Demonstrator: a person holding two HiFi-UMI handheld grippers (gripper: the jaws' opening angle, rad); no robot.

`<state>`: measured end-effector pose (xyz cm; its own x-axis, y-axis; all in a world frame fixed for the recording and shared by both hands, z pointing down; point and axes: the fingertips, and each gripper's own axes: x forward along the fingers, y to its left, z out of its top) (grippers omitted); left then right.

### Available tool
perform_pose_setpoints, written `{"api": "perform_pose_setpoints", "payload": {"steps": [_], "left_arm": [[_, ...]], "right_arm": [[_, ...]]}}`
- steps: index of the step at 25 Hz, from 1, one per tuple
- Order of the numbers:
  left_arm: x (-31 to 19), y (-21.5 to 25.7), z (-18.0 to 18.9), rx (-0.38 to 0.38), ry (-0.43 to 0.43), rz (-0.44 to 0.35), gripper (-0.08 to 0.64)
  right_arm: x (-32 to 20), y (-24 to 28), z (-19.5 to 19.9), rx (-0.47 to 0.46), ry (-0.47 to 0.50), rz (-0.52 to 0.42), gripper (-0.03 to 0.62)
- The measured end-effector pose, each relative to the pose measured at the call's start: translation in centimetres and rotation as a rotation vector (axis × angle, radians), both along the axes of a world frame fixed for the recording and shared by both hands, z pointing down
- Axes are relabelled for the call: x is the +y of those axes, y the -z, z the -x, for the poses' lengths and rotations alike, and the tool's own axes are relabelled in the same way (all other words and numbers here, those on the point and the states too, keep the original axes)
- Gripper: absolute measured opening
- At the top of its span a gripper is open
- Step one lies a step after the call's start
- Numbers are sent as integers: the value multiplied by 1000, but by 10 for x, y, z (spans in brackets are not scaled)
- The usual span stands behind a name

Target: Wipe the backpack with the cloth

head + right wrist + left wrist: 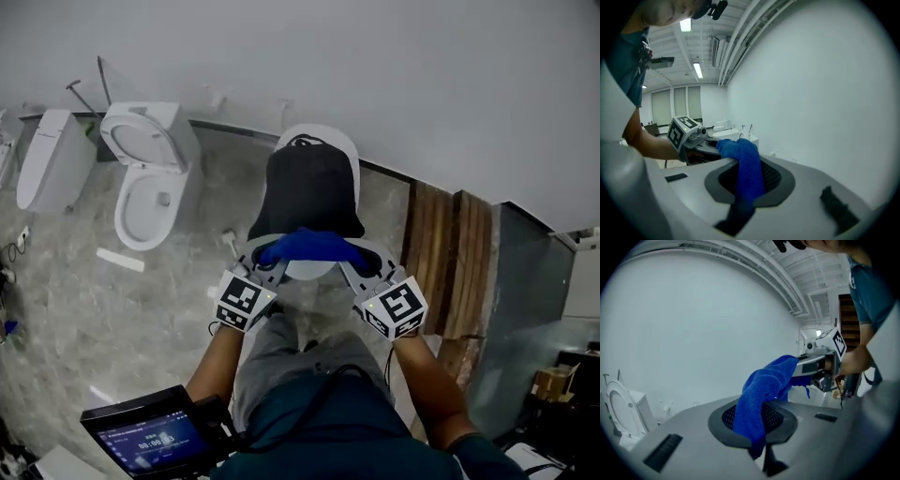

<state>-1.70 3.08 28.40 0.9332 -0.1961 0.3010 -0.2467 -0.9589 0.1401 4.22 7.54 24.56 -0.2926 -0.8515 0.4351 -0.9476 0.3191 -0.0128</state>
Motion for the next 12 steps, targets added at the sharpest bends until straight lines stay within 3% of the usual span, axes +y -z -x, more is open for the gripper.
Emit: {"api": "perform_pose_setpoints", "payload": {"steps": [6, 12], "left_arm": [[-124, -99, -35, -154, 56, -16, 29], [-261, -239, -61, -376, 124, -39, 31]], "right_arm": [[-131, -94, -37, 172, 152, 71, 35], [-282, -232, -69, 588, 434, 113, 35]]}}
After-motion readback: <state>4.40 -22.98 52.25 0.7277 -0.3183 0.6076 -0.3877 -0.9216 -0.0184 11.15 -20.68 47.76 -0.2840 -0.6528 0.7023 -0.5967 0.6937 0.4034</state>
